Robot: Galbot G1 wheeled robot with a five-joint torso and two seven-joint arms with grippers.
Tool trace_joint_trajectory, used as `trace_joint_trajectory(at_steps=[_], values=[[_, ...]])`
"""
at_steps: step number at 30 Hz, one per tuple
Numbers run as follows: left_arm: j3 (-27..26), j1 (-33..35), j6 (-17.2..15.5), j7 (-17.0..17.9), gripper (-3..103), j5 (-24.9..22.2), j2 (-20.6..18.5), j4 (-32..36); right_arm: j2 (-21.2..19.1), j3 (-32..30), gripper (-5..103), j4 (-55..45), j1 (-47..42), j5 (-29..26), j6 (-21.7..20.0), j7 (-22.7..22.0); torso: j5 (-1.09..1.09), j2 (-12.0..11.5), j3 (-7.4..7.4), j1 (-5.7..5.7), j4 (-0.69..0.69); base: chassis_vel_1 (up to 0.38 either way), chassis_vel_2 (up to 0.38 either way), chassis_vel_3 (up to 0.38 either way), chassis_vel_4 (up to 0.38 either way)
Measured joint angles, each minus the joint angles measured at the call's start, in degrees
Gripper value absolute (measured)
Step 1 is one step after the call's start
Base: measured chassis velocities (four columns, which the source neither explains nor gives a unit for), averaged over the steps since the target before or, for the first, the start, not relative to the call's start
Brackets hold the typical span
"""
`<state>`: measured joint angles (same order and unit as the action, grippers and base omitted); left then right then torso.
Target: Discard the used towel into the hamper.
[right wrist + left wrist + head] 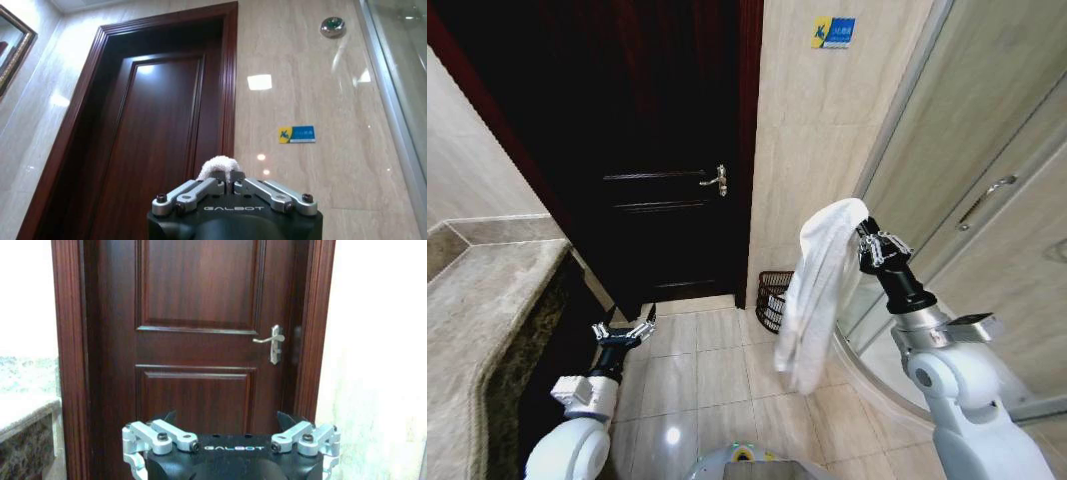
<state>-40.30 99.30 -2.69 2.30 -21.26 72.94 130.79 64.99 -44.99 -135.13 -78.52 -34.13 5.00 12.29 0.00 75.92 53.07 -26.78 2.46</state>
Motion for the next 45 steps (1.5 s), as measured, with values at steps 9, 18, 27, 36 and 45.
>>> trace_joint_trajectory(at_steps=[9,18,27,36,45], values=[[0.0,0.0,0.0,0.0,98,0.0,0.0,0.0,-0.48,-1.43,2,1.1,0.6,-1.05,0.18,-0.28,0.0,2.81,1.45,-1.35,0.0,0.0,0.0,0.0,0.0],[0.0,0.0,0.0,0.0,98,0.0,0.0,0.0,-0.3,-1.71,2,1.23,0.45,-1.14,0.51,-0.15,0.0,5.96,3.17,-2.78,0.0,0.0,0.0,0.0,0.0],[0.0,0.0,0.0,0.0,98,0.0,0.0,0.0,-0.52,-1.87,2,1.01,0.25,-1.11,0.56,-0.07,0.0,8.88,4.74,-4.14,0.0,0.0,0.0,0.0,0.0],[0.0,0.0,0.0,0.0,98,0.0,0.0,0.0,-0.82,-2.1,2,0.52,0.3,-1.12,0.32,-0.12,0.0,12.22,6.52,-5.7,0.0,0.0,0.0,0.0,0.0],[0.0,0.0,0.0,0.0,98,0.0,0.0,0.0,-0.8,-3.54,2,1.15,0.48,-1.17,-1.71,-0.33,0.0,13.41,7.08,-6.32,0.0,0.0,0.0,0.0,0.0]])
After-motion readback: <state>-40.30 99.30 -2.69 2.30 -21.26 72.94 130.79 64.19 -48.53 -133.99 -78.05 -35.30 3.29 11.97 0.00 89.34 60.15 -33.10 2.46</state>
